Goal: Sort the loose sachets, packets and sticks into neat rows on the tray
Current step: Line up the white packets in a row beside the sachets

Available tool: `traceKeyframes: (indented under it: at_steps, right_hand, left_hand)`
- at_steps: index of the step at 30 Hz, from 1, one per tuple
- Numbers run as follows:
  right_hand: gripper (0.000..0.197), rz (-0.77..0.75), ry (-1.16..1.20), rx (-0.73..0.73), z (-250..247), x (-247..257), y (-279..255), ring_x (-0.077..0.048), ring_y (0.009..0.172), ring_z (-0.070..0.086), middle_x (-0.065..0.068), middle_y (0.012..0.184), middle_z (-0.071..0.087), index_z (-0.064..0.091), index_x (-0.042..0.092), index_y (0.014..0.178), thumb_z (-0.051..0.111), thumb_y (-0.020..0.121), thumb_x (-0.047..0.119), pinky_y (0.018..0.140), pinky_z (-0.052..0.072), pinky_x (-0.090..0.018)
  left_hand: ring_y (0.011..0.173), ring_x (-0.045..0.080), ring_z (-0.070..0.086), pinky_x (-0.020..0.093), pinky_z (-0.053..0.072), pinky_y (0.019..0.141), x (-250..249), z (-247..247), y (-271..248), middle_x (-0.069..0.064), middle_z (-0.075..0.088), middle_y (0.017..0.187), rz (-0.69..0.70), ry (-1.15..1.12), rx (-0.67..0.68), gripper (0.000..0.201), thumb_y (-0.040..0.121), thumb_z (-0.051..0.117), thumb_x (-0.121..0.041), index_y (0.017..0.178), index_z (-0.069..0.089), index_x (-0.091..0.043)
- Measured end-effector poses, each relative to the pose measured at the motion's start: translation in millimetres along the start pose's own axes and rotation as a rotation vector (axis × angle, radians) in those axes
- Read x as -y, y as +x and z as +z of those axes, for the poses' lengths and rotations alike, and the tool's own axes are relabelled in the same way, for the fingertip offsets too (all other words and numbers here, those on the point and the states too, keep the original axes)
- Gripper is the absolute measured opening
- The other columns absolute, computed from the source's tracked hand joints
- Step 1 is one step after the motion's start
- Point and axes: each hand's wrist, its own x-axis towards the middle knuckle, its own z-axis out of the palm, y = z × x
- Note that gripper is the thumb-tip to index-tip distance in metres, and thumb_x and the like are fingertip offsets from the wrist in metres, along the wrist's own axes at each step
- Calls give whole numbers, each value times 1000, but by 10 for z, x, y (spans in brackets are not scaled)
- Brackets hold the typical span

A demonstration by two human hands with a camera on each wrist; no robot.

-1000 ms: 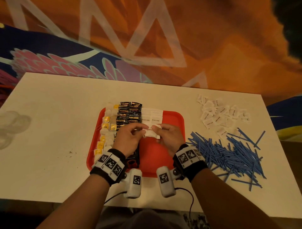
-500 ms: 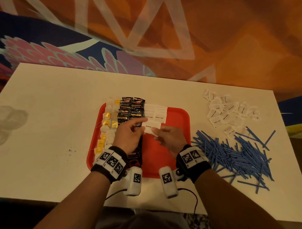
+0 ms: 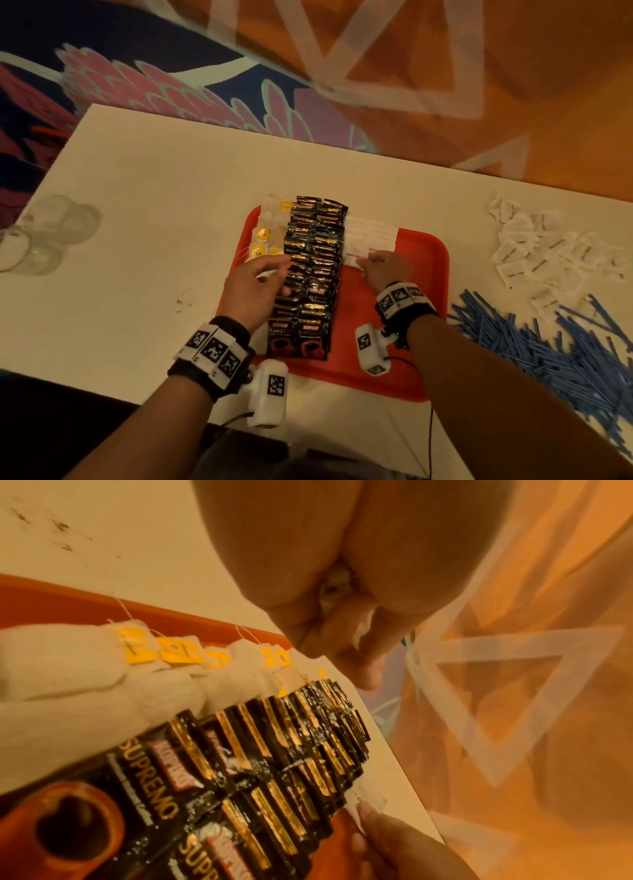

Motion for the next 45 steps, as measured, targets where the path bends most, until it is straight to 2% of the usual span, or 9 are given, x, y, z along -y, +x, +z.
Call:
traceKeyframes:
  at_steps: [8, 14, 17, 22, 28, 32, 36, 42, 45]
  right_hand:
    - [26, -31, -131, -121, 127, -24, 45, -11, 72, 53, 5, 80, 57, 53, 17, 80, 71, 87, 36, 49, 29, -19]
    - [6, -361, -261, -84, 191, 77, 48, -16, 89, 55, -2, 100, 56, 57, 21, 92, 62, 92, 19, 66, 38, -21]
    - [22, -400, -294, -22, 245, 78, 76, -22, 109, 56, -6, 118, 54, 66, 19, 111, 63, 90, 11, 88, 49, -30]
    - [37, -437, -320, -53, 123, 59, 15, -22, 122, 48, -4, 127, 55, 62, 19, 124, 69, 88, 16, 104, 37, -30]
    - [17, -487, -61, -84, -159, 241, -465, -8, 92, 59, 8, 98, 65, 66, 21, 102, 72, 86, 22, 83, 49, -26]
    - [8, -585, -12, 142, -344, 448, -978, -1, 80, 60, 12, 84, 67, 73, 25, 83, 77, 81, 31, 69, 44, -13]
    - [12, -530, -58, 349, -472, 479, -1298, 7, 73, 58, 17, 81, 64, 78, 20, 86, 82, 76, 24, 65, 44, -6]
    - [4, -481, 45, 287, -643, 377, -1458, 13, 59, 58, 11, 77, 68, 76, 10, 86, 76, 83, 12, 58, 42, -4]
    - [9, -455, 86, 177, -725, 316, -1477, 6, 67, 62, 15, 78, 67, 73, 22, 76, 78, 81, 16, 65, 46, -11]
  left_hand:
    - [59, 6, 63, 19, 52, 60, 118, -63, 19, 0, 73, 97, -59, -33, -33, 20, 94, 64, -4, 103, 75, -18]
    - [59, 9, 63, 18, 45, 49, 95, -43, -14, 4, 72, 88, -96, -47, -26, 16, 95, 60, -7, 100, 73, -16]
    - [57, 10, 61, 17, 44, 46, 63, -46, -40, 5, 71, 87, -114, -88, -17, 16, 96, 58, -5, 101, 71, -11]
    - [58, 11, 58, 17, 42, 46, 47, -53, -61, 1, 68, 80, -136, -130, -4, 15, 98, 55, -9, 103, 70, -9]
    - [55, 11, 56, 20, 37, 47, -174, 172, -139, 1, 65, 73, -328, -365, 69, 49, 103, 38, -49, 99, 66, -9]
    - [59, 14, 61, 18, 30, 36, -384, 390, -220, 9, 69, 84, -340, -450, 169, 61, 102, 29, -56, 107, 60, -3]
    - [62, 16, 68, 24, 48, 46, -571, 533, -319, 9, 74, 80, -373, -464, 267, 64, 101, 26, -59, 110, 61, -6]
    - [85, 24, 69, 28, 51, 61, -676, 674, -450, 18, 73, 106, -373, -416, 366, 62, 97, 33, -61, 114, 63, -9]
    - [82, 17, 65, 24, 54, 57, -667, 681, -515, 9, 73, 95, -342, -435, 441, 46, 97, 45, -53, 104, 64, -12]
